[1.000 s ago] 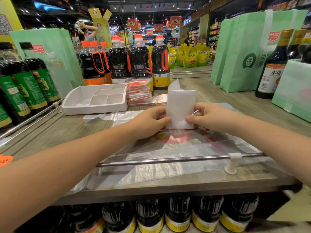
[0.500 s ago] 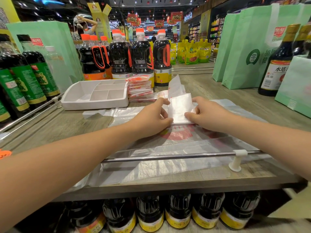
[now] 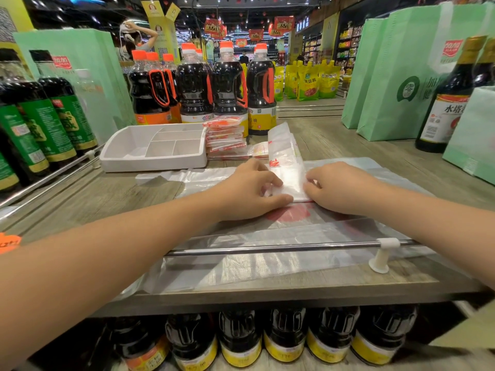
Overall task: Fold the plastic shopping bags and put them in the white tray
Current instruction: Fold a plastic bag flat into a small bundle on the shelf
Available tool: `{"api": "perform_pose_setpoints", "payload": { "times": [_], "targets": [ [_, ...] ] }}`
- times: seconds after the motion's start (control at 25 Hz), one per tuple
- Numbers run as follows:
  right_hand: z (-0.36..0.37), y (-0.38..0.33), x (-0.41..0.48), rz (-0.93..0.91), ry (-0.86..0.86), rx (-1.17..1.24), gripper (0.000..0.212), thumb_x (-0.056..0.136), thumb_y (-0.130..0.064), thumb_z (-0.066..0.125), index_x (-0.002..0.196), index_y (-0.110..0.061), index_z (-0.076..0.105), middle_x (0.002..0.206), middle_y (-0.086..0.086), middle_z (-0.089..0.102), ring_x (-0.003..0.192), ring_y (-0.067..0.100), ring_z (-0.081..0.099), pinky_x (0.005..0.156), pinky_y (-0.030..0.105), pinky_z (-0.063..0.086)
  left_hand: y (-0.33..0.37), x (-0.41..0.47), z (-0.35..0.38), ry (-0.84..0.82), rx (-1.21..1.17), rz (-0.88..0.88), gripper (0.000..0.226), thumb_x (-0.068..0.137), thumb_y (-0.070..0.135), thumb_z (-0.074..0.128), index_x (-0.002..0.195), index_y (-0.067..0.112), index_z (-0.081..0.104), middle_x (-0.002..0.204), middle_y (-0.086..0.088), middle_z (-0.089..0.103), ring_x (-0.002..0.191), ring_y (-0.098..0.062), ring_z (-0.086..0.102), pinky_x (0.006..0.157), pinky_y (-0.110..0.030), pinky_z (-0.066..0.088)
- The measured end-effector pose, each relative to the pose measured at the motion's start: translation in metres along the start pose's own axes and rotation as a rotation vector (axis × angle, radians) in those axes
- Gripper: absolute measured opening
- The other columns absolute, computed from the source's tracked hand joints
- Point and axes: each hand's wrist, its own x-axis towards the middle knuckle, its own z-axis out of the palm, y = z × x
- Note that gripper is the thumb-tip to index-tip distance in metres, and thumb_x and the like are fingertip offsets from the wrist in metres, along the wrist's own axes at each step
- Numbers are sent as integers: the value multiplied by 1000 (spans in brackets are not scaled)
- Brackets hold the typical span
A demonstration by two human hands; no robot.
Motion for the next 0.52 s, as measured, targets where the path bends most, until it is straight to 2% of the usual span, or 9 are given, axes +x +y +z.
{"api": "perform_pose_setpoints", "payload": {
  "times": [0.08, 0.12, 0.16, 0.24, 0.36, 0.44, 0.52],
  "targets": [
    [-2, 3, -2, -41, -2, 7, 31, 100, -36, 41, 124, -21, 54, 122, 7, 53, 107, 28, 56, 89, 41, 49, 0, -1, -4, -50, 64, 47, 57, 87, 65, 58, 132, 30, 59, 136, 6, 42, 120, -9, 45, 102, -24, 36],
    [-3, 4, -3, -72, -23, 32, 42, 101, -34, 41, 141, -24, 46, 139, 6, 46, 120, 26, 53, 99, 42, 47, 0, -2, -6, -71, 116, 98, 57, 90, 63, 56, 135, 28, 57, 137, 5, 45, 121, -11, 46, 101, -24, 37],
    [-6, 5, -5, -104, -61, 52, 48, 102, -32, 40, 150, -28, 38, 151, 2, 38, 131, 24, 46, 107, 40, 41, 2, -1, -9, -92, 181, 153, 56, 93, 60, 52, 138, 27, 55, 135, 5, 50, 119, -13, 49, 99, -25, 39],
    [-8, 6, -8, -160, -112, 80, 46, 105, -33, 36, 151, -30, 39, 157, -4, 35, 141, 19, 36, 115, 36, 31, 5, 0, -14, -131, 344, 238, 52, 100, 53, 42, 143, 25, 50, 134, 4, 55, 116, -17, 54, 97, -29, 43],
    [-7, 9, -8, -177, -133, 100, 47, 104, -45, 34, 147, -30, 44, 153, -4, 41, 139, 17, 38, 116, 36, 29, 11, 1, -15, -165, 580, 321, 46, 106, 43, 32, 141, 18, 45, 128, -5, 61, 110, -26, 60, 91, -41, 49],
    [-9, 10, -9, -176, -150, 136, 56, 100, -59, 34, 148, -32, 42, 153, -5, 40, 138, 16, 38, 115, 36, 30, 15, 0, -15, -170, 603, 321, 41, 105, 38, 34, 139, 16, 43, 121, -8, 63, 104, -29, 62, 85, -45, 51],
    [-13, 13, -13, -186, -197, 165, 67, 94, -69, 37, 151, -34, 37, 155, -9, 36, 137, 14, 38, 113, 32, 30, 17, 1, -15, -172, 529, 290, 39, 104, 33, 41, 139, 17, 43, 123, -6, 61, 107, -28, 61, 86, -44, 51]
  ]
}}
